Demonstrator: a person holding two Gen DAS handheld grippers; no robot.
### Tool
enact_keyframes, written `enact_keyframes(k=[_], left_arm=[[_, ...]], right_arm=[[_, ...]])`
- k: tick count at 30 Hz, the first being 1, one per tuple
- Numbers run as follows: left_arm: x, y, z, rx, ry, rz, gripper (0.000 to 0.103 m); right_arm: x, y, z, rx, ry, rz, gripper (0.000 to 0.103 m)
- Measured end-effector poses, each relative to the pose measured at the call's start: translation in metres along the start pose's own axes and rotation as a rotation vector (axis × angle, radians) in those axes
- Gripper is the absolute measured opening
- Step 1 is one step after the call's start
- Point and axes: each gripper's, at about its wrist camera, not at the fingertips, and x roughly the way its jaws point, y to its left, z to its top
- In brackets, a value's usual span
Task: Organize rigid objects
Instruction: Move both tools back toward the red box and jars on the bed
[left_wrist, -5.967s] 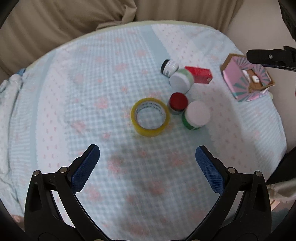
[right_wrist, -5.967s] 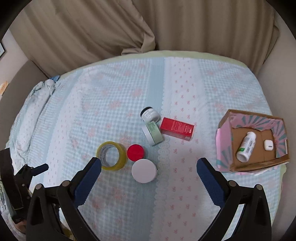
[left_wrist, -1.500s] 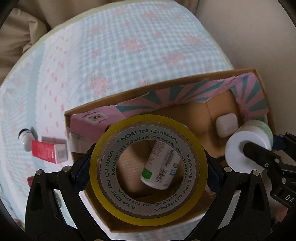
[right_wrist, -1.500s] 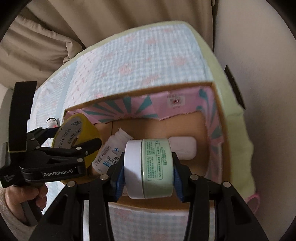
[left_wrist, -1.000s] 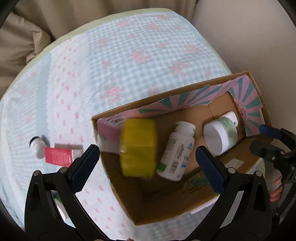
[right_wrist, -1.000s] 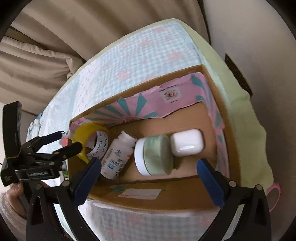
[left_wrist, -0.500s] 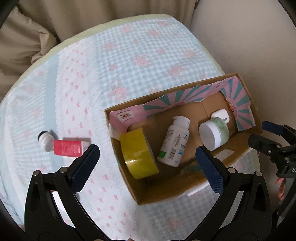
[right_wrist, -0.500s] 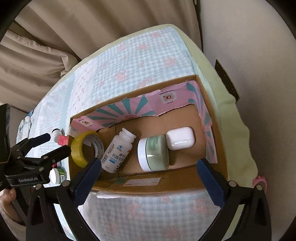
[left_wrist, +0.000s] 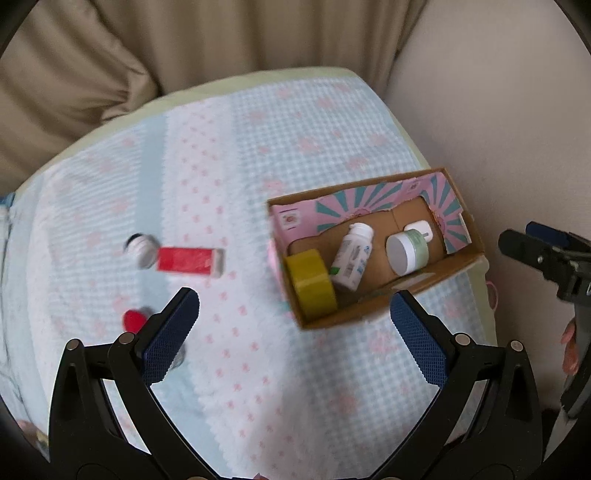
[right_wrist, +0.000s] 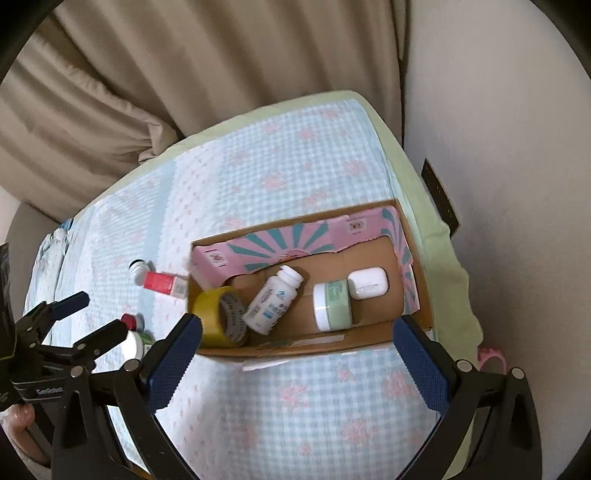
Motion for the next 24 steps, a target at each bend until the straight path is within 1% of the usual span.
enact_keyframes(k=[5,7,9,11,14,16,19,22,24], left_arm=[[-0.051,0.039,-0.028,-0.065,-0.062,0.041,0.103],[-0.069,0.057,-0.042,-0.088,-0.095,0.049,0.103],[-0.08,0.073,-0.053,-0.098,-0.101,0.088,0.103],[-0.09,0.092,-0.066,-0.112,-0.098,0.111,0.103],[-0.101,0.121,-0.084,-0.158,-0.09,0.124,0.103],[-0.105,0.136,-0.096,-0.181,-0.089,0.124,0.103],[-0.102,0.159,-0.117,-0.196,-0.068,0.154,0.103],[-0.088,0.173,-0.131,-0.212,-0.032,0.17,0.103],[-0.072,0.183,-0.14,-0.233,0.007,0.168,0.103]], right_arm=[[-0.036,0.044,0.002,-0.088,-0.057,-0.02,0.103],[-0.045,0.063,0.004,-0.115,-0.07,-0.006,0.103],[-0.053,0.083,0.005,-0.145,-0.092,0.013,0.103],[-0.059,0.109,0.006,-0.201,-0.114,0.021,0.103],[-0.06,0.152,0.011,-0.29,-0.118,0.043,0.103],[-0.058,0.176,0.014,-0.343,-0.111,0.049,0.103],[-0.048,0.216,0.018,-0.452,-0.107,0.047,0.103],[-0.024,0.25,0.023,-0.538,-0.071,0.062,0.103],[-0.006,0.265,0.024,-0.583,-0.042,0.08,0.103]])
